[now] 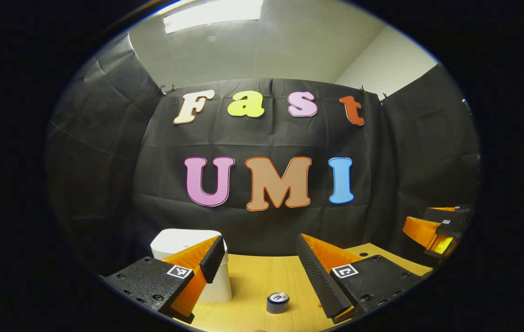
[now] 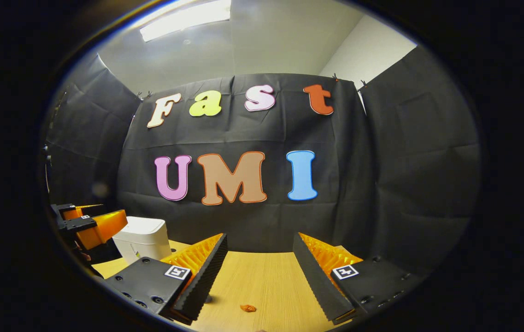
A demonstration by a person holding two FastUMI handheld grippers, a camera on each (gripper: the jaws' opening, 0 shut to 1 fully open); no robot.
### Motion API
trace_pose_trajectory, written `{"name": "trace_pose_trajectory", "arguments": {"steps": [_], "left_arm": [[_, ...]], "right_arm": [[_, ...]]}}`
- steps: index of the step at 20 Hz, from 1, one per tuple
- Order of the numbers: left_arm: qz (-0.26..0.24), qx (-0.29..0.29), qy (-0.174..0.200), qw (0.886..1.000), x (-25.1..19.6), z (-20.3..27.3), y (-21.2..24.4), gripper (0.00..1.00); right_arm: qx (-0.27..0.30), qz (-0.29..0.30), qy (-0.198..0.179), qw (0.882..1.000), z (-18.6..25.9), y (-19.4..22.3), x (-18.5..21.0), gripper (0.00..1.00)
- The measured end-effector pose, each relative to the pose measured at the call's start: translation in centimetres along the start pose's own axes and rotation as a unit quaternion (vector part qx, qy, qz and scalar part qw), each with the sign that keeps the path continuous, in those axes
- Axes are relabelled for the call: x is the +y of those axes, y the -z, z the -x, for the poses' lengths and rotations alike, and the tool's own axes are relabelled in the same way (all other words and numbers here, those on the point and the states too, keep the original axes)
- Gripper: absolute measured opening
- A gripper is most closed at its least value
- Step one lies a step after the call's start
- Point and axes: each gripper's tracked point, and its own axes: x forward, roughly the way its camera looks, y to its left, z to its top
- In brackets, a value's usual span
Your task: Press the lid of the desktop garbage bin to open it, pick up the crumpled paper on the desktop and throw it into the bin, then pick up the pop can on the desktop and drop it into the bin, and finally close the garbage bin lid.
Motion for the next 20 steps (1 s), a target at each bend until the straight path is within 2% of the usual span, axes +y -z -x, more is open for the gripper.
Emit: {"name": "trace_pose_trajectory", "arguments": {"steps": [20], "left_arm": [[-0.005,-0.008,-0.002,1.000,-0.43,1.02,-0.50,0.94]], "right_arm": [[-0.007,-0.006,-0.012,1.000,1.01,-0.59,0.22,0.95]]}}
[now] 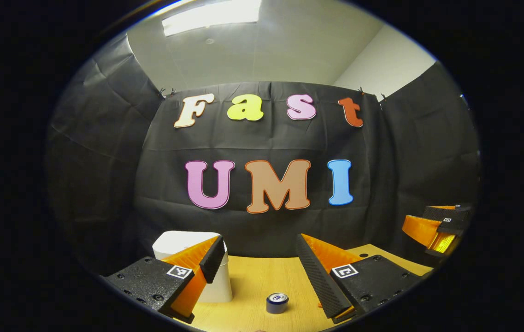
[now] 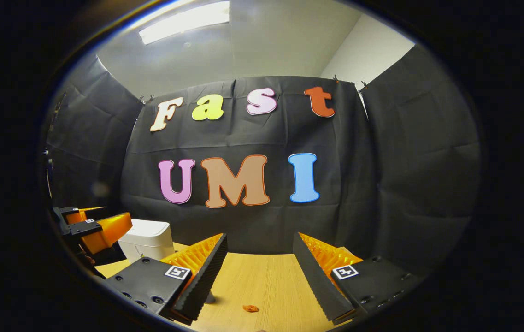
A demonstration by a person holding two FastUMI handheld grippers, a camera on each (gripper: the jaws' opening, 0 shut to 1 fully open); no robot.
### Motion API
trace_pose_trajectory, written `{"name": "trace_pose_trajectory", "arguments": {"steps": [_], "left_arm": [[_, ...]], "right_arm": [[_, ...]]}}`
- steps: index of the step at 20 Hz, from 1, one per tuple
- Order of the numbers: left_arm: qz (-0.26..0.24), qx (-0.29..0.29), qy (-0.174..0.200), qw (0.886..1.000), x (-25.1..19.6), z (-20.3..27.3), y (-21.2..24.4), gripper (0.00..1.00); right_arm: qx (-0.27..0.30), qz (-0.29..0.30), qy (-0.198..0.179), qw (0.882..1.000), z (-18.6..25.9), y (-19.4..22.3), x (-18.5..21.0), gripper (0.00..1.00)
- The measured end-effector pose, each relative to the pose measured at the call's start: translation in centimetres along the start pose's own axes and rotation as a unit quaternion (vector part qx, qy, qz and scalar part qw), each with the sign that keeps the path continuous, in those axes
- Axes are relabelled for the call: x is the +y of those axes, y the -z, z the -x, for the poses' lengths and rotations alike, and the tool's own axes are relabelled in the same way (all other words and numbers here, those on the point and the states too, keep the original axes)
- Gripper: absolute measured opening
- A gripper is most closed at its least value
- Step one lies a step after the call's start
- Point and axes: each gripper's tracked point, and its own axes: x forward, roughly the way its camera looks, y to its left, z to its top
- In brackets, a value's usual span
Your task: Press the lid of the desktop garbage bin to open it, pick up the crumpled paper on the desktop and throw it into the bin, then pick up the pop can on the desktop and drop it into the bin, and finally close the garbage bin lid.
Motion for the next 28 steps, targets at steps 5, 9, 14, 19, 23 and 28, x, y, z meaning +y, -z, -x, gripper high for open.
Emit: {"name": "trace_pose_trajectory", "arguments": {"steps": [5,9,14,19,23,28], "left_arm": [[0.000,0.001,-0.002,1.000,0.0,0.1,0.0,0.94],[0.000,0.002,-0.001,1.000,-0.2,0.4,0.1,0.94],[-0.004,0.009,-0.001,1.000,-0.4,0.4,0.3,0.94],[-0.006,0.013,-0.002,1.000,-0.6,0.2,0.7,0.94],[-0.011,0.016,0.003,1.000,-1.0,0.0,0.9,0.66],[-0.012,0.024,0.004,1.000,-1.3,-0.3,1.4,0.24]], "right_arm": [[0.000,0.001,-0.002,1.000,0.3,0.2,0.1,0.96],[0.000,0.001,-0.001,1.000,0.5,0.3,-0.2,0.96],[0.000,-0.001,0.001,1.000,0.9,0.5,-0.6,0.96],[0.004,-0.002,0.005,1.000,0.8,0.8,-1.3,0.95],[0.008,-0.002,0.003,1.000,0.6,1.0,-1.6,0.95],[0.011,0.001,-0.002,1.000,0.0,1.2,-1.8,0.96]]}}
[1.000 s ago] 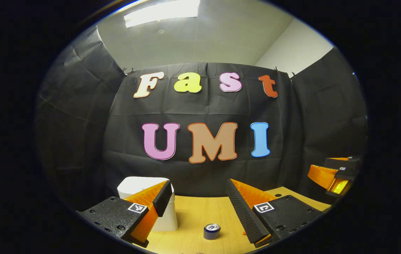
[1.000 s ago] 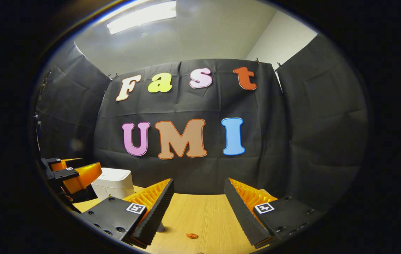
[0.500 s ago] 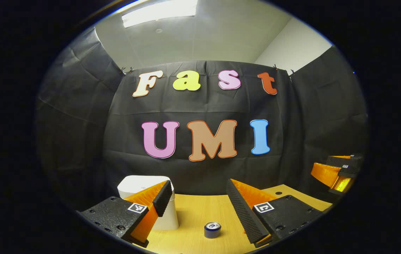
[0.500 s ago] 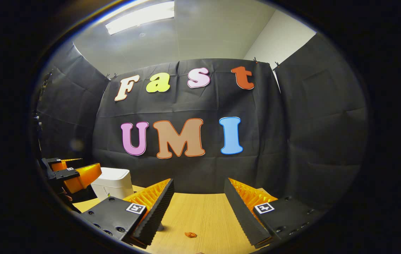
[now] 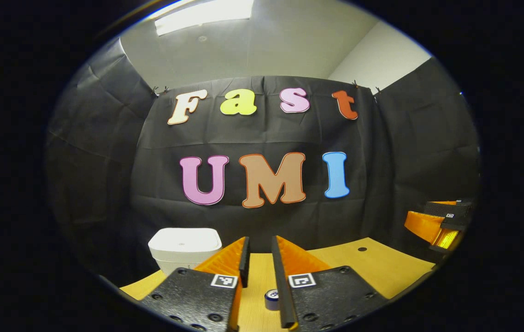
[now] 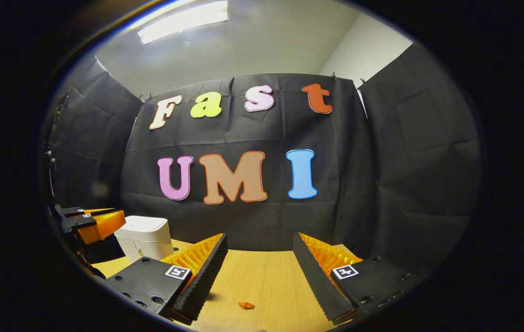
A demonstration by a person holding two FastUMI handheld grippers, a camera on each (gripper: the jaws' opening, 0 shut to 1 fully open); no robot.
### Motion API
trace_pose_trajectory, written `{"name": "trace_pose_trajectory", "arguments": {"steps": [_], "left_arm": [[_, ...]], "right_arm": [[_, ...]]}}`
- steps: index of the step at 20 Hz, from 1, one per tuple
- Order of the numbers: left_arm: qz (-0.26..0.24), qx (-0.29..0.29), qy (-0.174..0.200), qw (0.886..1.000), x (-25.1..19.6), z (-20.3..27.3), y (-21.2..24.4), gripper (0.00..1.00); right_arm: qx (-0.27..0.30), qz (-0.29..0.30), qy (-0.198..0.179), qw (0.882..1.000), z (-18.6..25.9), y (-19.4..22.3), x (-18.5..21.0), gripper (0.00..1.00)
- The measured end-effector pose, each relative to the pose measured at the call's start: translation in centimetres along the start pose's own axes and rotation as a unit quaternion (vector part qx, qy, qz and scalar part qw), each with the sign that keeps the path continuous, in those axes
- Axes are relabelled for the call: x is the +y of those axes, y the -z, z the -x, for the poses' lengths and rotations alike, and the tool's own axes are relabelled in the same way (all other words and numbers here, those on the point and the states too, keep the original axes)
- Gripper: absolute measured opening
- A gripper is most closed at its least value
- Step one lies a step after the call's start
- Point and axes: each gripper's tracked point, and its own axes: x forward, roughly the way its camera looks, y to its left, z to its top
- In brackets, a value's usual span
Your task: Press the lid of the desktop garbage bin to open it, pick up the crumpled paper on the desktop and throw it into the bin, then pick up the pop can on the desktop and drop it into the bin, and finally close the garbage bin lid.
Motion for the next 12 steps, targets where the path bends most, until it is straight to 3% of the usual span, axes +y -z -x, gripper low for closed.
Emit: {"name": "trace_pose_trajectory", "arguments": {"steps": [1,3,8,12], "left_arm": [[0.002,0.002,-0.004,1.000,0.2,-0.1,0.2,0.11],[0.018,0.013,-0.003,1.000,0.0,-0.5,0.8,0.02],[0.024,0.049,0.012,0.998,0.0,-1.4,2.3,0.00],[0.011,0.064,-0.017,0.998,4.6,-3.8,1.7,0.00]], "right_arm": [[0.001,0.000,-0.001,1.000,-0.1,0.1,-0.1,0.96],[0.001,0.000,-0.007,1.000,-0.4,0.1,-0.3,0.96],[-0.004,0.005,-0.033,0.999,-0.9,-0.2,-0.9,0.96],[-0.005,-0.002,-0.043,0.999,-0.5,-0.2,-1.6,0.96]]}}
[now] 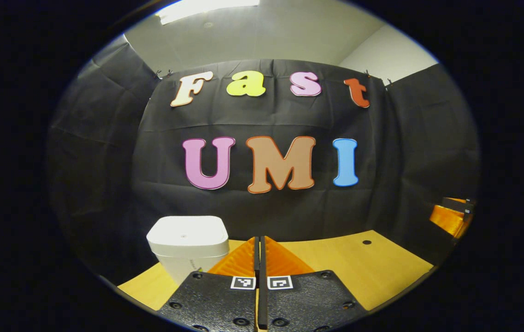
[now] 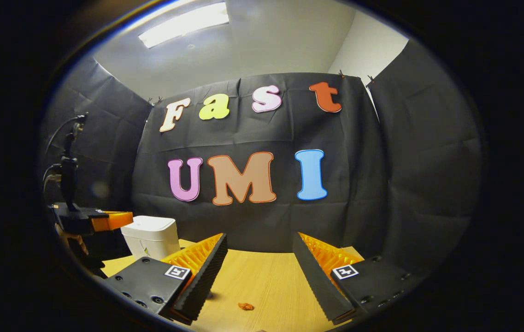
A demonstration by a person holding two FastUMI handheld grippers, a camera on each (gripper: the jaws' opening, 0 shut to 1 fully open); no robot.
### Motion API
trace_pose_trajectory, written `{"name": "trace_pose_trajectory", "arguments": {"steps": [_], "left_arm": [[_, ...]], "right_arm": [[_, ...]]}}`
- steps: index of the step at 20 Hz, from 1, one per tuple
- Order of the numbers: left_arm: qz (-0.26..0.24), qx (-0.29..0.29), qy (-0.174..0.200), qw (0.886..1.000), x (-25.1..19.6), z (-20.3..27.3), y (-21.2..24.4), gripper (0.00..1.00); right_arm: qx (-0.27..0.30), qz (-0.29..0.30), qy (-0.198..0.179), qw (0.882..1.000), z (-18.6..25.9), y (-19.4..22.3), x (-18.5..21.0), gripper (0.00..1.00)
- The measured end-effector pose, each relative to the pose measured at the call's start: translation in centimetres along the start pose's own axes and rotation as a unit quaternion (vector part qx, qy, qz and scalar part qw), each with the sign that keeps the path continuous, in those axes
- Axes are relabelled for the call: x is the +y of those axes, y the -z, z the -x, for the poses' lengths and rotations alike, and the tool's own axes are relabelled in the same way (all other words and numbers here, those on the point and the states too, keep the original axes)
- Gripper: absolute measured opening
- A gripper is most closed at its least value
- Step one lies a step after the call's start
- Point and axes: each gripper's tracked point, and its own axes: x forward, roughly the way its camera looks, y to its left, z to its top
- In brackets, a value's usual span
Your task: Press the lid of the desktop garbage bin to open it, pick up the crumpled paper on the desktop and throw it into the bin, then pick up the pop can on the desktop and drop it into the bin, and finally close the garbage bin lid.
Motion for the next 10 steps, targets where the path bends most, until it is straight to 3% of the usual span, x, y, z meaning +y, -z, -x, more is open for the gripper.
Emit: {"name": "trace_pose_trajectory", "arguments": {"steps": [6,10], "left_arm": [[0.050,0.041,-0.023,0.998,7.2,-5.8,0.7,0.00],[0.042,0.092,-0.031,0.994,12.0,-9.3,3.9,0.00]], "right_arm": [[0.014,0.005,0.020,1.000,-0.2,1.3,1.3,0.95],[0.020,0.011,0.043,0.999,-0.8,1.7,3.2,0.96]]}}
